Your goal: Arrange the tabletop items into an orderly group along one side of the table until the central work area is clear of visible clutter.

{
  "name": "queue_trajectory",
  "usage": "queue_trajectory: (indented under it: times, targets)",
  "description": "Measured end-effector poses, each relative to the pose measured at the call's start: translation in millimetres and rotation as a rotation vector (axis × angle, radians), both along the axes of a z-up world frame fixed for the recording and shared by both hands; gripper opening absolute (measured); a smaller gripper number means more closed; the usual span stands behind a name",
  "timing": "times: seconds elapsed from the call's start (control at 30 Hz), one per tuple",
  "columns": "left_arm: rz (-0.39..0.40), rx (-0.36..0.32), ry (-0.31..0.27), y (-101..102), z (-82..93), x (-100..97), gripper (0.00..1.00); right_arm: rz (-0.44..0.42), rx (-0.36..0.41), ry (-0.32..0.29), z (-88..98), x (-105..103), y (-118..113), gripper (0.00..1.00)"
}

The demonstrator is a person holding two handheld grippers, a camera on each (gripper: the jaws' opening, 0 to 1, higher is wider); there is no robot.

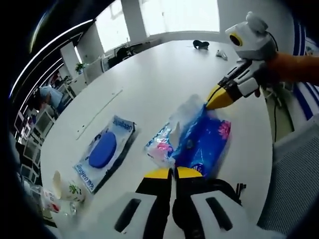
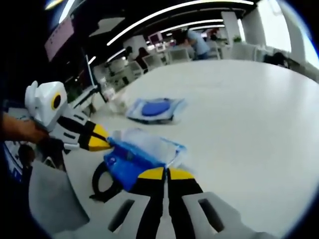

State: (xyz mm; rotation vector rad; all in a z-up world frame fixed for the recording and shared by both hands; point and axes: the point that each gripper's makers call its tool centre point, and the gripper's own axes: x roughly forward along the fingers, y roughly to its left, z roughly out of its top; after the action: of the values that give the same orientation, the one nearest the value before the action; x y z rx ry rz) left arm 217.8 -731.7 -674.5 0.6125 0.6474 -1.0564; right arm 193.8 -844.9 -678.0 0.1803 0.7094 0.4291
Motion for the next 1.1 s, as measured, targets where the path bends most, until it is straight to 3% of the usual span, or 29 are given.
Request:
queue_trajectory:
  times: [0.13,0.23,0.47,0.63,1.1]
  targets:
    - [-0.008,-0.003,-0.002,-6,5.2,8.6,0.01,-0.014,-0.003,-0.009,5.9,5,-4,0.00]
    - [-0.065,-0.002,-0.064,-11,11.0,15.1,0.01,-0.040,0.000,0.008,3.9,10,-9,0.00]
    - [-0.058,-0.019,-0.054,-26,10.9,29.7,0.01,-0.063,-0.009,-0.009,10.2,23,-23,0.00]
    - [-0.076,-0.039,-0.092,-36,14.7,37.8,0.01,-0.063,-0.031,-0.018,12.9,33,-34,0.00]
    - [-0.049,-0.069,-0.106,-61,19.3,65.9,0.01,-0.043,-0.098,-0.036,26.1,62,-58,0.00]
